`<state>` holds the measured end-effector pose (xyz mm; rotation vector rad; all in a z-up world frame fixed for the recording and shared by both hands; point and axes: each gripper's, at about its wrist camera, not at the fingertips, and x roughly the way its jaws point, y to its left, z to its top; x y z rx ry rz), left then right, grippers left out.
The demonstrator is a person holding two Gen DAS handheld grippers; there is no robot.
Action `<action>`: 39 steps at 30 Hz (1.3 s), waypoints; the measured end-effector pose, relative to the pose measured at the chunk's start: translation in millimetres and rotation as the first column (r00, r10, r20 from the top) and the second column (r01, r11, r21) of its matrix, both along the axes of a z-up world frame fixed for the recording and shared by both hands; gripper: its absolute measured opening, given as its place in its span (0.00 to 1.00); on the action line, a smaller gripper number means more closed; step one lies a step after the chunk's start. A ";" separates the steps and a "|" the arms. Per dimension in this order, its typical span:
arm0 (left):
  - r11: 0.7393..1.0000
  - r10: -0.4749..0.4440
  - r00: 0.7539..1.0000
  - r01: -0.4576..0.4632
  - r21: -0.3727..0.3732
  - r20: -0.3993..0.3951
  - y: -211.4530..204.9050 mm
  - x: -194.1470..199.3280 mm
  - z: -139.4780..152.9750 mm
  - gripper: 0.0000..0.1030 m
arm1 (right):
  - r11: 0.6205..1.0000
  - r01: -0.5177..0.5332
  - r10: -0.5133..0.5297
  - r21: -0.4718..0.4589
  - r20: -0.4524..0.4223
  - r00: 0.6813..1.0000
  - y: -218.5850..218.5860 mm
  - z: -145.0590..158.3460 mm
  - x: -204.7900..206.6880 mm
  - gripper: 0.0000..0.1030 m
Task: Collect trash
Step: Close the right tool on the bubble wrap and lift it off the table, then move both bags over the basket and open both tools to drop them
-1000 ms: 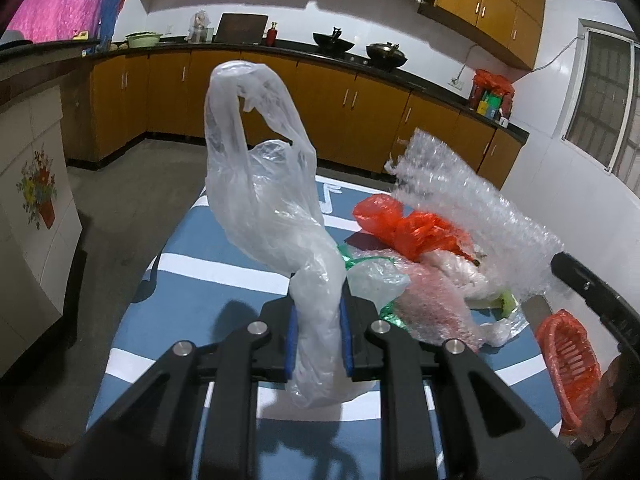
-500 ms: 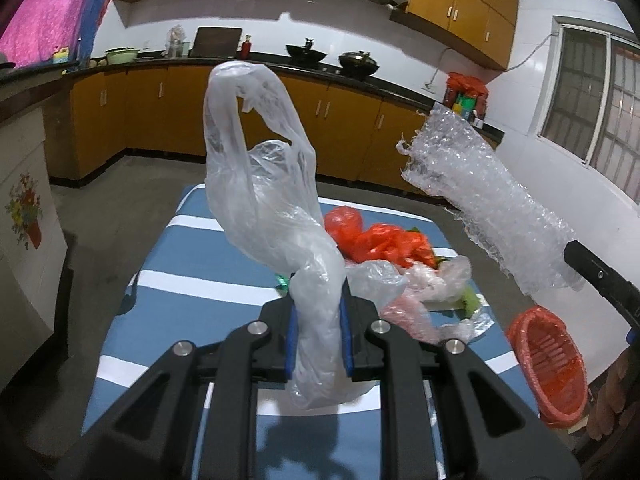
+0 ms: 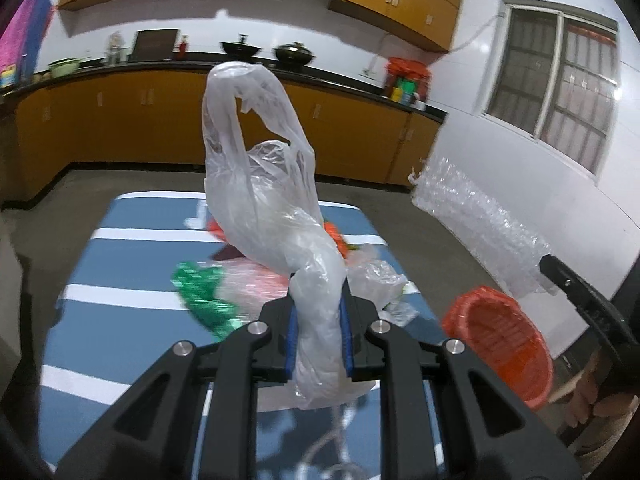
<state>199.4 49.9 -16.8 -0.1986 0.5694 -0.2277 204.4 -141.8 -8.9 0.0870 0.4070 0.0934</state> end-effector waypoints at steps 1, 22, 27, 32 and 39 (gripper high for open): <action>1.000 -0.020 1.000 0.020 -0.001 0.001 -8.2 1.1 0.5 0.18 | 0.999 0.032 -0.032 -0.006 -0.003 0.999 -9.3 -1.9 -2.6 0.08; 0.888 -0.459 0.888 0.459 -0.020 -0.031 -224.4 12.3 -17.2 0.18 | 0.912 0.411 -0.404 0.022 -0.137 0.904 -135.9 -47.3 -53.7 0.08; 0.863 -0.505 0.861 0.505 -0.007 -0.061 -256.9 19.4 -31.1 0.18 | 0.896 0.442 -0.429 0.050 -0.167 0.888 -148.5 -54.1 -54.3 0.08; 0.850 -0.525 0.847 0.526 -0.013 -0.087 -275.3 30.3 -41.7 0.18 | 0.889 0.452 -0.435 0.067 -0.178 0.882 -156.5 -58.9 -53.8 0.08; 0.829 -0.557 0.824 0.559 -0.018 -0.099 -291.7 37.6 -48.4 0.18 | 0.889 0.450 -0.431 0.082 -0.179 0.884 -163.0 -61.1 -52.5 0.08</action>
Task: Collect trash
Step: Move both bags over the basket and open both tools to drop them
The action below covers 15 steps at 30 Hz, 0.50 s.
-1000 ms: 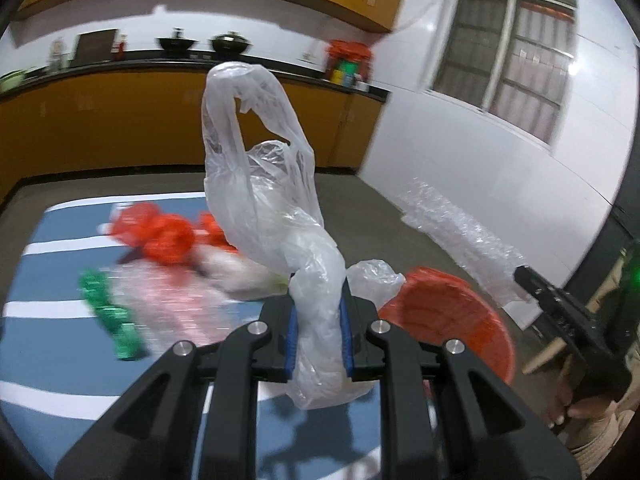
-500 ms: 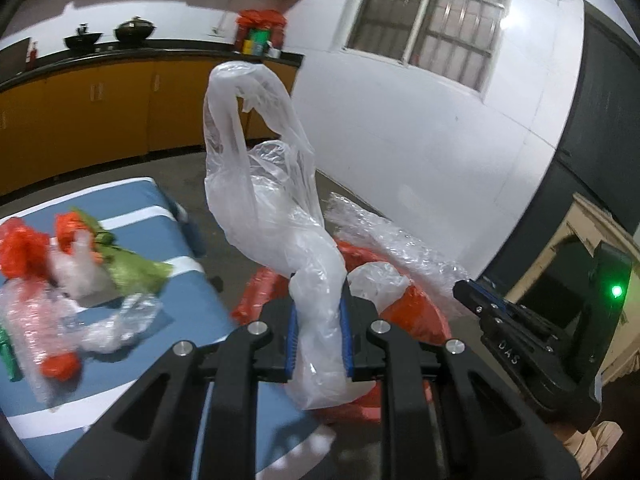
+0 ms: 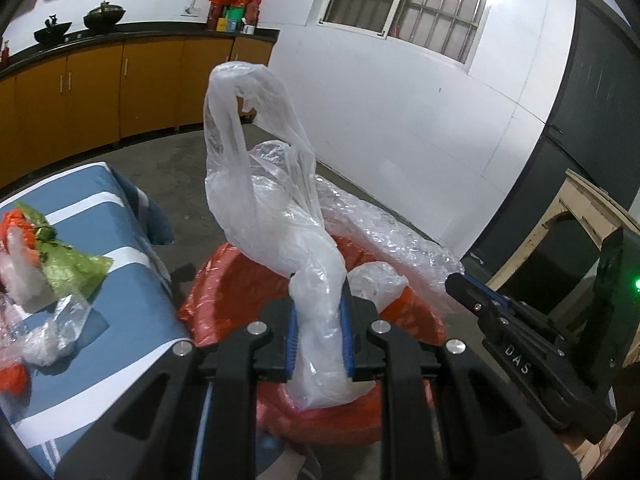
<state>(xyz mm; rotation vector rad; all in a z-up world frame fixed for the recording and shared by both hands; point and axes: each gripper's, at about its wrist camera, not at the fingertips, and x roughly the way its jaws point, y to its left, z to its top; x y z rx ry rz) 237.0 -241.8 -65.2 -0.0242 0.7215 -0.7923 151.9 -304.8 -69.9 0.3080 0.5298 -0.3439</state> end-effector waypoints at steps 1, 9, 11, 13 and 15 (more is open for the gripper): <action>1.000 -0.005 1.000 0.005 0.001 0.000 -3.4 1.2 -0.8 0.18 | 1.000 0.000 0.000 0.001 0.000 1.000 -1.6 -0.4 0.2 0.08; 0.999 -0.037 0.999 0.037 0.009 -0.020 -14.6 8.5 -12.5 0.23 | 0.999 -0.004 0.003 0.048 0.008 1.000 -10.5 -2.8 -2.1 0.08; 0.999 -0.037 0.999 0.037 0.014 -0.026 -14.4 10.6 -15.1 0.29 | 0.997 -0.020 0.019 0.068 0.012 1.000 -12.2 -4.5 -2.5 0.10; 0.999 -0.036 0.999 0.036 0.016 -0.030 -12.9 11.2 -17.8 0.36 | 0.996 -0.033 0.032 0.080 0.009 0.999 -12.3 -5.9 -1.5 0.16; 0.999 -0.028 0.999 0.029 0.026 -0.032 -10.5 12.3 -20.5 0.38 | 0.996 -0.034 0.033 0.085 0.012 0.999 -12.1 -7.3 -2.8 0.31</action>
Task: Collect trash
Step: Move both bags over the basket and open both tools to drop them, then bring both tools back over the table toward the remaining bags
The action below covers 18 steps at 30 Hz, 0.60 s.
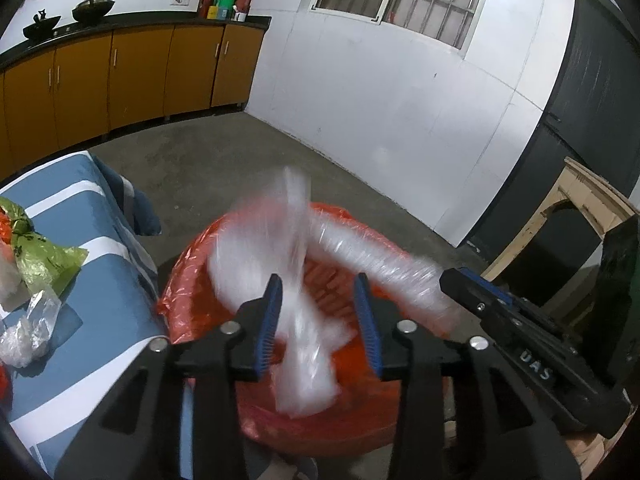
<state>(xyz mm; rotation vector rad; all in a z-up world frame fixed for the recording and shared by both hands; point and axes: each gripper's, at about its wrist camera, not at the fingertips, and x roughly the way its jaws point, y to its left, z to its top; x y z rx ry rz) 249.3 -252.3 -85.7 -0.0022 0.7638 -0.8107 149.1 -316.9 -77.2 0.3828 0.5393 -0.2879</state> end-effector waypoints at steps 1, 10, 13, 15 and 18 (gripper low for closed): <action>1.000 0.006 1.000 -0.006 0.004 -0.001 2.5 0.7 -1.1 0.40 | 1.000 0.001 -0.001 0.002 0.002 1.000 -0.1 0.0 -1.0 0.37; 0.989 0.142 0.989 -0.143 0.023 0.040 53.0 5.1 5.0 0.54 | 0.998 0.027 -0.028 -0.048 -0.003 1.000 0.0 6.5 -6.5 0.38; 0.977 0.208 0.976 -0.211 0.037 0.065 81.5 4.4 8.4 0.57 | 0.997 0.022 -0.022 -0.075 0.003 1.000 5.5 11.8 -5.1 0.40; 0.966 0.249 0.965 -0.254 0.052 0.085 99.1 2.0 10.6 0.59 | 0.996 0.016 -0.015 -0.088 0.011 1.000 12.8 15.1 -2.5 0.45; 0.943 0.318 0.942 -0.326 0.064 0.106 130.3 -1.7 12.5 0.62 | 0.995 -0.009 0.010 -0.098 0.015 1.000 24.6 18.1 4.3 0.46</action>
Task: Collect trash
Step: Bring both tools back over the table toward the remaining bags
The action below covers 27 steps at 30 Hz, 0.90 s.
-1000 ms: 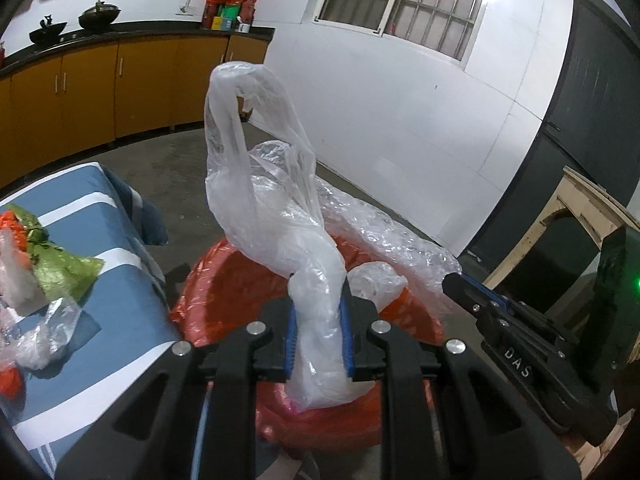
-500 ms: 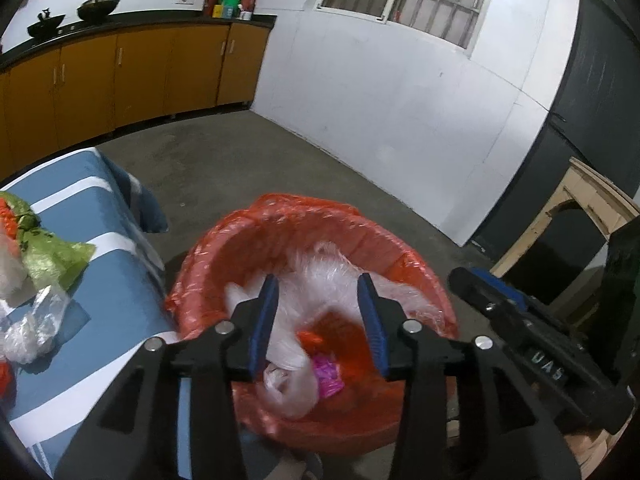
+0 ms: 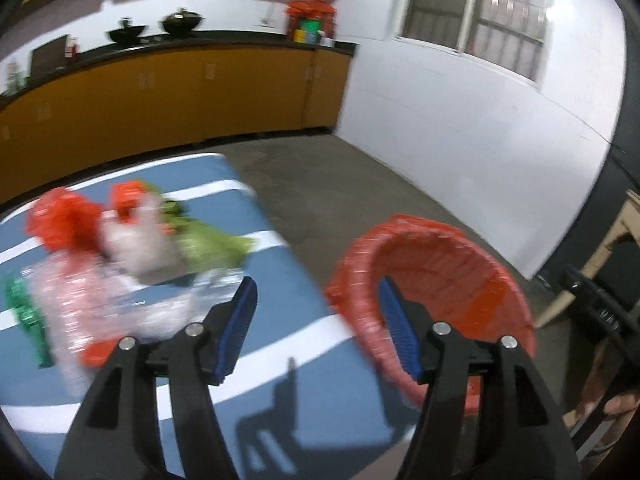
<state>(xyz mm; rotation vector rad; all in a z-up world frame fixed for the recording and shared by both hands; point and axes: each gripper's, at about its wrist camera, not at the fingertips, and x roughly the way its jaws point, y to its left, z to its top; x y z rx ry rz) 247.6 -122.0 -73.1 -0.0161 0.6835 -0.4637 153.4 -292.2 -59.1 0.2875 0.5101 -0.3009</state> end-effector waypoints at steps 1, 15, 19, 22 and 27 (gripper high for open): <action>1.000 0.026 1.000 -0.026 0.003 0.003 11.7 -1.3 0.5 0.64 | 1.000 -0.013 0.013 -0.004 0.000 1.000 6.5 1.0 4.0 0.47; 0.906 0.418 0.908 -0.419 0.055 0.036 180.7 -29.8 -5.8 0.72 | 0.964 -0.261 0.260 -0.058 -0.020 0.965 113.6 4.9 62.4 0.52; 0.874 0.483 0.875 -0.484 0.051 0.023 211.5 -31.1 -8.3 0.72 | 0.943 -0.327 0.325 -0.063 -0.046 0.945 149.2 -0.2 81.2 0.51; 0.856 0.515 0.857 -0.516 0.046 0.020 228.2 -33.7 -9.9 0.72 | 0.930 -0.363 0.358 -0.059 -0.076 0.931 172.9 -8.8 96.0 0.51; 0.835 0.548 0.836 -0.549 0.042 0.030 246.8 -39.1 -10.3 0.72 | 0.908 -0.413 0.401 -0.070 -0.137 0.906 217.0 -27.8 124.7 0.51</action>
